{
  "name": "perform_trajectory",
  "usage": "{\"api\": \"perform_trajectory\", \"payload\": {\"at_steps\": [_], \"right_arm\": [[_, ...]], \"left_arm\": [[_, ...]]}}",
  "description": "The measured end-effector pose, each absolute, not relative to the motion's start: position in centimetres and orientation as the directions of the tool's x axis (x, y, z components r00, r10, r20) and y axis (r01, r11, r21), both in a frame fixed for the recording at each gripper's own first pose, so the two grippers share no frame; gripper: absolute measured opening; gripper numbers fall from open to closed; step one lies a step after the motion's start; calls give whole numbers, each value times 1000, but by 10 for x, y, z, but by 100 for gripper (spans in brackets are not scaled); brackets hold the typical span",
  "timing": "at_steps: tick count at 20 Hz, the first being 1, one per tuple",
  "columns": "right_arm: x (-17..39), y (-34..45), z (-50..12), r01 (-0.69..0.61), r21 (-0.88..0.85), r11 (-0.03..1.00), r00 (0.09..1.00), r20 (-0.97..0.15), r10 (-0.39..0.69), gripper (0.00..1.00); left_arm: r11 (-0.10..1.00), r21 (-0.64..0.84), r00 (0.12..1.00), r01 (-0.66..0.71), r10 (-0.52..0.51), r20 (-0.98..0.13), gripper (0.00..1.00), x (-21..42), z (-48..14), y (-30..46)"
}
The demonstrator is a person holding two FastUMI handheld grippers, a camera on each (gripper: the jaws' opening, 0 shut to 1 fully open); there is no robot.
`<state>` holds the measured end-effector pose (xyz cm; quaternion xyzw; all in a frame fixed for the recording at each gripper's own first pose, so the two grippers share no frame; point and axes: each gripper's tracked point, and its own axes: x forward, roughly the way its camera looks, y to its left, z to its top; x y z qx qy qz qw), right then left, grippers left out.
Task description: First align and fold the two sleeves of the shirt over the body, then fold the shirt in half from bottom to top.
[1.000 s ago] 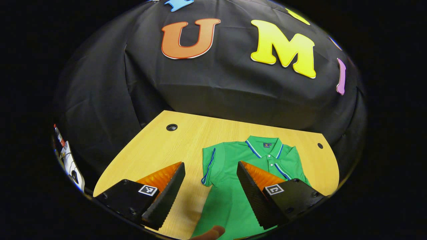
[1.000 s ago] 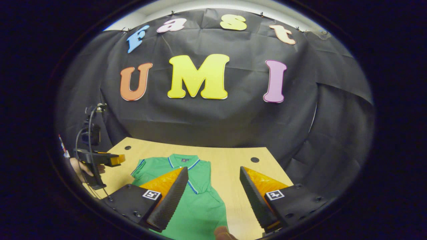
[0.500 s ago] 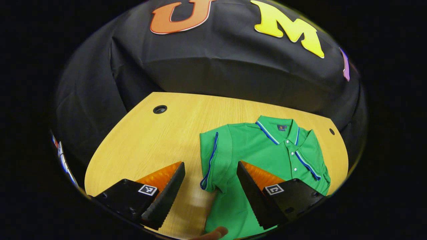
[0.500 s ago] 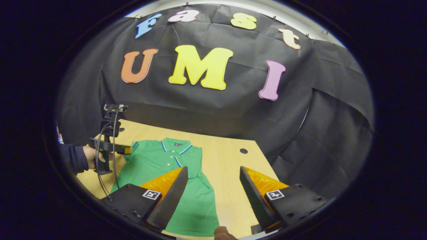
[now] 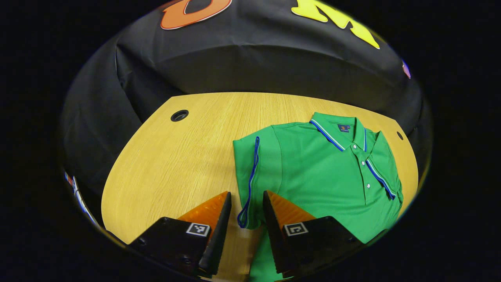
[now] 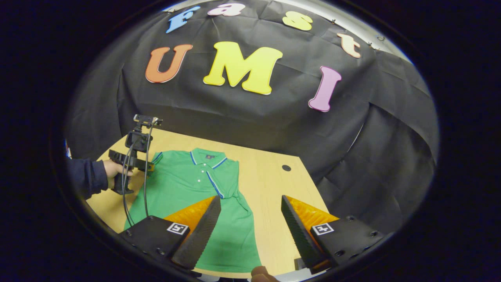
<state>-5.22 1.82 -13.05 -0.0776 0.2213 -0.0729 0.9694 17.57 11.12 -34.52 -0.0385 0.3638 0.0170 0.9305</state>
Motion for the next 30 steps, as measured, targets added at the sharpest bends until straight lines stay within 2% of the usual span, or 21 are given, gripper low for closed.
{"api": "perform_trajectory", "payload": {"at_steps": [1, 3, 4, 5, 9, 13, 23, 30], "right_arm": [[-52, 18, -131, 111, -180, 977, 889, -421, -179, 99], [-49, 16, -133, 121, -180, 976, 884, -428, -188, 98], [-48, 16, -134, 121, -180, 976, 881, -434, -189, 99], [-48, 16, -136, 120, -180, 976, 878, -440, -189, 99], [-46, 21, -138, 107, -182, 978, 874, -451, -179, 98], [-44, 22, -144, 100, -176, 979, 866, -470, -172, 98], [-36, 11, -152, 102, -150, 983, 855, -493, -164, 98], [-37, 4, -165, 103, -144, 984, 844, -511, -163, 98]], "left_arm": [[997, -62, 736, -52, -4, -677, 56, 177, -345, 110], [997, -70, 726, -36, -22, -687, 42, 178, -347, 106], [996, -86, 718, -21, -45, -694, 46, 178, -348, 102], [996, -82, 711, -16, -46, -702, 36, 179, -351, 102], [999, -44, 695, 4, -35, -718, 18, 182, -357, 106], [999, -42, 688, 27, -50, -724, 6, 183, -357, 106], [998, -13, 701, 64, -54, -711, 3, 183, -334, 90], [989, 37, 753, 143, -85, -652, 3, 191, -304, 51]]}}
